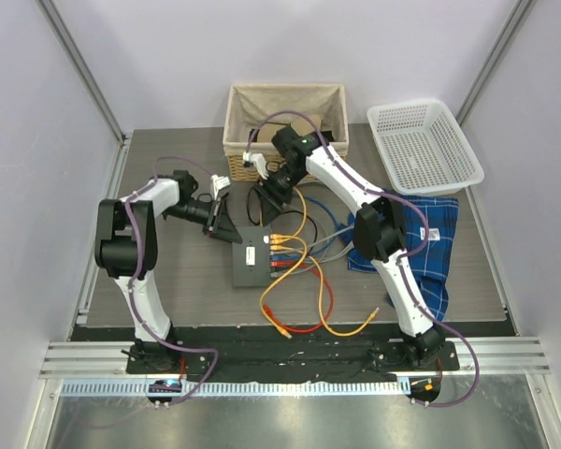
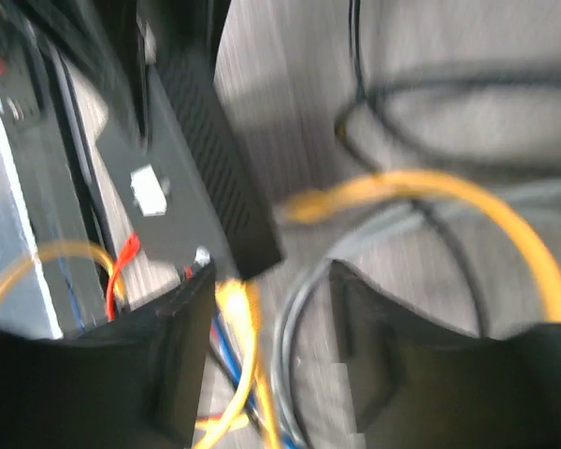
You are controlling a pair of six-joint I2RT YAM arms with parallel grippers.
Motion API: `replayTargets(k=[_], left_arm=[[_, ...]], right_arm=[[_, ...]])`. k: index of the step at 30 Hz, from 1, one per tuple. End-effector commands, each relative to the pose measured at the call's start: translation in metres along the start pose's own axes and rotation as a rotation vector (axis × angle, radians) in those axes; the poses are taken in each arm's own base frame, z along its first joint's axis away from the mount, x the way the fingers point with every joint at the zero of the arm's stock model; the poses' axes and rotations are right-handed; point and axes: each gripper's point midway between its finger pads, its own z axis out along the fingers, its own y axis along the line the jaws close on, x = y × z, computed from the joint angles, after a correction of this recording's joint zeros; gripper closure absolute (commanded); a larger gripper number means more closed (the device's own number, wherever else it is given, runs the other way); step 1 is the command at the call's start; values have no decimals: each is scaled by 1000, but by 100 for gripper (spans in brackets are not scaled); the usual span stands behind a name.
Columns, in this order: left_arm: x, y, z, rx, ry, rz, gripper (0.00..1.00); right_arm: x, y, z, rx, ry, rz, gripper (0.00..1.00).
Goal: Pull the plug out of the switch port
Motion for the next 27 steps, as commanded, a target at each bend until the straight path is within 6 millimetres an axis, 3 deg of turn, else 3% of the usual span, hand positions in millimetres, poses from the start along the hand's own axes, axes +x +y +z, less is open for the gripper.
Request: replayTargets(k=[1,3,4,7,10,14,15,17,18,19,20,22,23,25,27], left_arm=[[-11,-71,-40,-56,-14,202,100],[-22,-73,-51,-150,-46,263,100],[-27,-85,-60,-188,-78,318,100],[-47,-95,-81,-328,-161,428,100],[-68,-101,-103,-467,-221,531,100],[-97,-125,-143,-632,-332,649,100],[-108,-140,-157,-669,-364,700,100],[-116,-146,-176,-747,-369,736,100],[-127,-164,-200,-797,-416,781,100],[-126,-165,-212,-846,-397,796,100],[-135,-186,-235,-900,-443,844,100],[-139,-191,-258,-970,-441,866,100],[-144,-212,-283,-1029,-495,913,100],[-145,-220,-302,-1094,-498,938,100],[-144,-240,-328,-1211,-512,1018,100]], right_arm=[[-109,35,-79,70,-367,-106,36],[-134,54,-109,66,-476,-117,26],[-152,57,-123,82,-548,-158,23],[-172,68,-151,89,-652,-141,22],[-180,60,-167,114,-706,-110,21],[-182,39,-181,138,-744,-56,21],[-182,32,-189,151,-762,-53,21],[-184,29,-197,166,-782,-54,22],[-186,27,-203,178,-795,-59,21],[-187,24,-210,195,-809,-63,21],[-188,23,-214,204,-816,-63,21],[-190,21,-226,228,-843,-66,22],[-190,18,-230,237,-850,-64,22],[-190,15,-240,259,-866,-63,22],[-188,11,-247,274,-875,-59,22]])
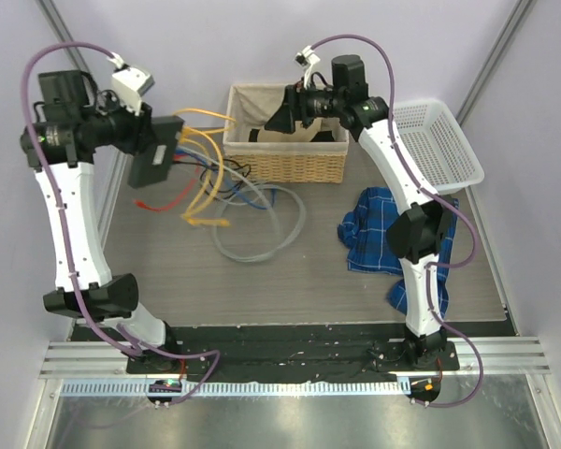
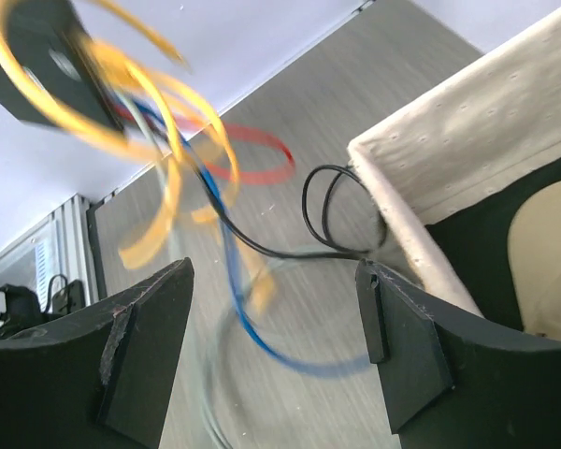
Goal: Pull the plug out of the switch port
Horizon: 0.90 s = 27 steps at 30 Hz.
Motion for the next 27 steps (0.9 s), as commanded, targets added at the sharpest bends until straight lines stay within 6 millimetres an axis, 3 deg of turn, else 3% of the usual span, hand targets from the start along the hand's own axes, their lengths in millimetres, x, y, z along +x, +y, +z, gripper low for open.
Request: replayTargets(k=[1,4,5,6,7,8,9,10,11,12,13,14,15,17,18,21,23,27], left_arm=[[-49,52,-64,-310,-81,300,100],[-60,47,-83,-375,-120,400,100],[-36,49,-65,-355,-73,350,100],[-36,50,-60,-370,-91,369,100],[-8,28,-43,-318,-52,371,100],[-7,37,-41,-413,-49,407,100],[-18,9,-50,-444,-125,464,100],[30,2,-14,-429,-45,454,100],[8,1,-20,-523,-173,505,100],[17,4,-25,-626,-174,497,100],[36,-26,-12,-590,-206,526,100],[31,-36,-13,-613,-250,574,100],[54,-59,5,-590,-208,609,100],[64,-78,4,-603,-222,640,100],[83,-99,21,-532,-192,679,100],[126,-132,52,-389,-126,758,100],[136,-147,66,-350,-141,777,100],[179,-186,94,-218,-89,789,100]], right_arm=[[-44,1,-21,39,-111,-67,22],[-41,-13,-25,77,-111,-53,22],[-39,-16,-25,83,-108,-50,22],[-36,-20,-24,87,-101,-42,22],[-34,-22,-24,87,-98,-39,22],[-31,-24,-22,85,-92,-34,22],[-30,-25,-21,87,-91,-33,22],[-29,-26,-20,84,-88,-28,22],[-25,-29,-18,83,-83,-19,22],[-24,-30,-17,83,-82,-15,22],[-21,-31,-15,82,-75,-9,22],[-20,-32,-15,81,-72,-4,22],[-15,-33,-15,83,-64,4,22],[-12,-34,-14,82,-57,3,22],[-6,-35,-14,82,-46,12,22],[4,-38,-12,78,-24,27,22],[9,-39,-11,76,-12,35,22],[20,-40,-13,75,15,40,22]])
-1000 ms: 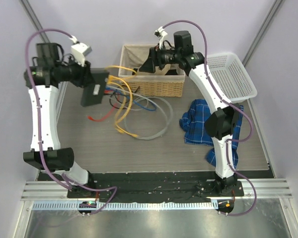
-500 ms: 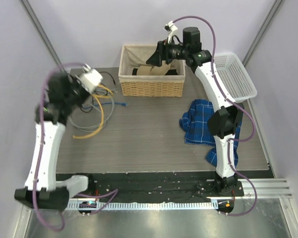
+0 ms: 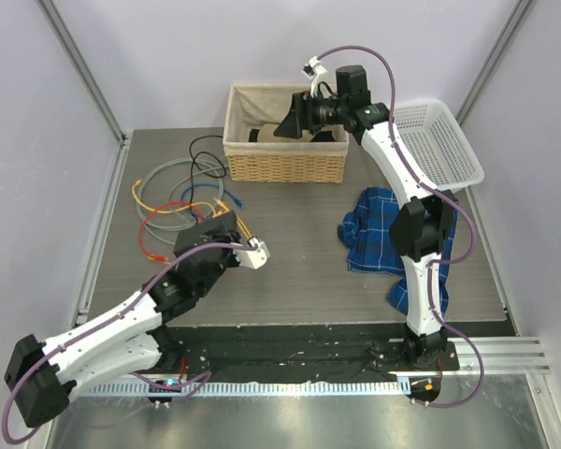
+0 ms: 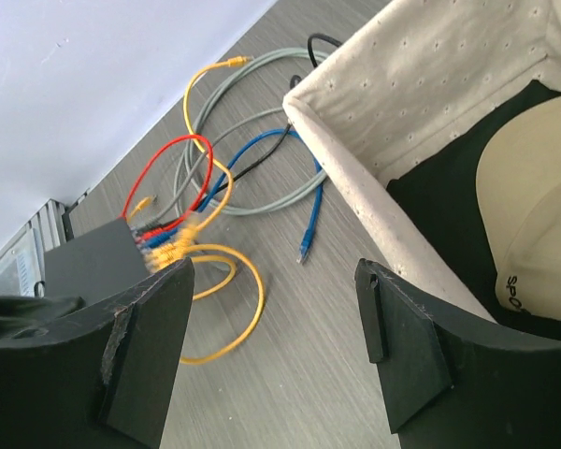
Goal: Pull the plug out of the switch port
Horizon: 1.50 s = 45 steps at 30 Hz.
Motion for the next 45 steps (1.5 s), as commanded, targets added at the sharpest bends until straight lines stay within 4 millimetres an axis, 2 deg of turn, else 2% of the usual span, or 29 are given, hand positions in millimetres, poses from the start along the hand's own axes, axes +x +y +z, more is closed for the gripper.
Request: replayTargets(k=[1,4,5,6,8,9,11,14,15,17,19,20,22,23,27,31,32,33,34,35,36,37,38,39,40,41,42,43,45], left_arm=[[-6,-34,11,31,-10,-66,100],[-13,-61,11,168,1,-139,100],[-8,-81,5,270,31,-172,99],[-12,-85,4,304,38,-193,90],[-4,-102,-4,393,82,-200,69],[0,-106,-6,419,95,-188,47],[11,-112,-10,453,119,-136,45],[30,-118,-18,474,145,-90,34],[34,-122,-22,493,146,-74,26],[40,-121,-34,502,141,-67,13],[44,-119,-42,502,141,-62,8],[37,-108,-45,470,107,-77,4],[32,-99,-53,464,94,-90,1],[19,-81,-57,426,52,-110,0],[2,-42,-69,344,34,-171,0],[20,-13,-68,194,212,-369,0],[18,-3,-68,177,225,-429,0],[23,-4,-64,188,269,-477,0],[36,9,-61,148,317,-580,0],[26,16,-58,168,296,-693,0],[32,13,-50,194,351,-758,0],[38,28,-45,166,381,-841,0],[27,18,-40,260,364,-933,0],[32,2,-31,347,429,-975,1],[31,3,-27,380,435,-1018,6],[27,-3,-23,425,442,-1061,7],[33,-13,-12,460,491,-1071,10],[36,-12,-9,460,513,-1109,20],[48,-17,-6,476,569,-1142,27]], right_arm=[[-3,6,-7,-20,-5,-37,22],[2,4,-12,-22,8,-29,22],[5,3,-13,-22,15,-23,22],[7,2,-13,-21,20,-19,22],[12,-1,-17,-22,31,-6,22],[14,-2,-17,-24,36,-2,22],[18,-4,-18,-23,44,8,22],[23,-4,-18,-25,55,21,22],[23,-3,-18,-26,54,21,22],[27,-3,-17,-30,63,38,22],[30,-4,-17,-31,67,47,22],[33,-4,-17,-34,75,55,22],[37,-2,-18,-41,82,67,22],[42,-2,-17,-44,91,76,22],[53,1,-13,-59,114,89,21],[70,14,-1,-103,156,104,22],[74,18,2,-110,168,96,21],[81,24,3,-120,191,94,21],[89,32,9,-130,216,53,23],[95,37,10,-137,237,33,25],[105,43,9,-145,272,36,26],[124,52,12,-166,313,29,28],[128,61,8,-176,325,12,29],[138,67,6,-183,346,7,32],[167,72,6,-195,404,18,33],[174,80,0,-199,419,15,34],[183,86,-4,-208,440,21,39],[207,87,-8,-215,487,36,42],[216,100,-17,-216,510,11,50]])
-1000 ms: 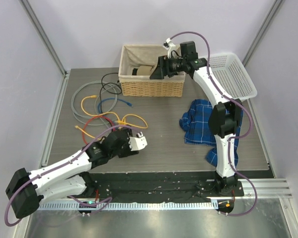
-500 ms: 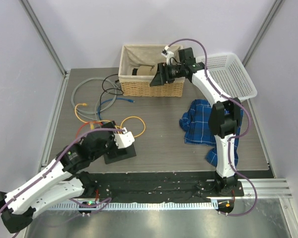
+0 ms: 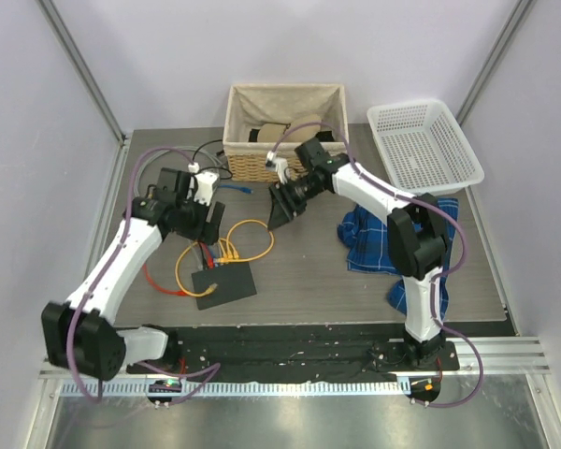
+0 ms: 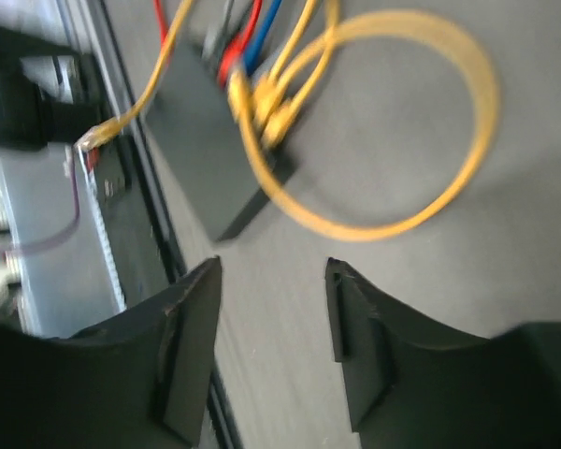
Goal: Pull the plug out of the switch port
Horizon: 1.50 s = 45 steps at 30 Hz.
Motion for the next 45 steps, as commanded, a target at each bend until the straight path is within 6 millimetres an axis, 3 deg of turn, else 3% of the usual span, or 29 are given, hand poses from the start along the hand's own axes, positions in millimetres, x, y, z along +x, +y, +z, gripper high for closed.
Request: replayTargets(k=[1,4,7,13,15,17,21,25,33,35,36,38,39,41,42,45], left_arm=[[19,-9,10,133,139,-185,37],[41,5,7,146,221,-146,58],[65,20,8,113,297,4,67],[120,35,26,102,452,168,71],[129,40,38,74,456,173,71],[128,47,45,35,445,181,73],[136,57,53,-14,471,198,74],[139,62,64,-33,455,212,73],[140,43,87,26,439,149,68],[139,42,90,28,439,150,68],[139,41,91,28,438,142,67],[139,40,92,26,434,133,67],[140,39,93,31,435,129,67],[142,38,93,30,437,124,67],[142,37,94,32,435,124,67],[140,33,93,52,423,124,67]], right_arm=[[30,29,-14,5,46,-84,52],[40,19,-15,46,73,-105,58],[53,11,-6,48,127,-110,61],[78,17,20,-23,251,-177,73],[85,18,24,-29,288,-219,80],[103,22,28,-56,366,-306,88],[136,35,35,-134,444,-394,95],[144,44,42,-182,458,-388,96],[163,63,53,-241,465,-392,96],[155,67,63,-239,401,-425,95],[166,74,67,-244,407,-380,96],[154,81,78,-235,324,-421,95],[165,85,82,-226,329,-363,96],[149,93,96,-215,236,-401,96],[154,95,100,-214,230,-374,95],[142,101,117,-168,147,-310,95]])
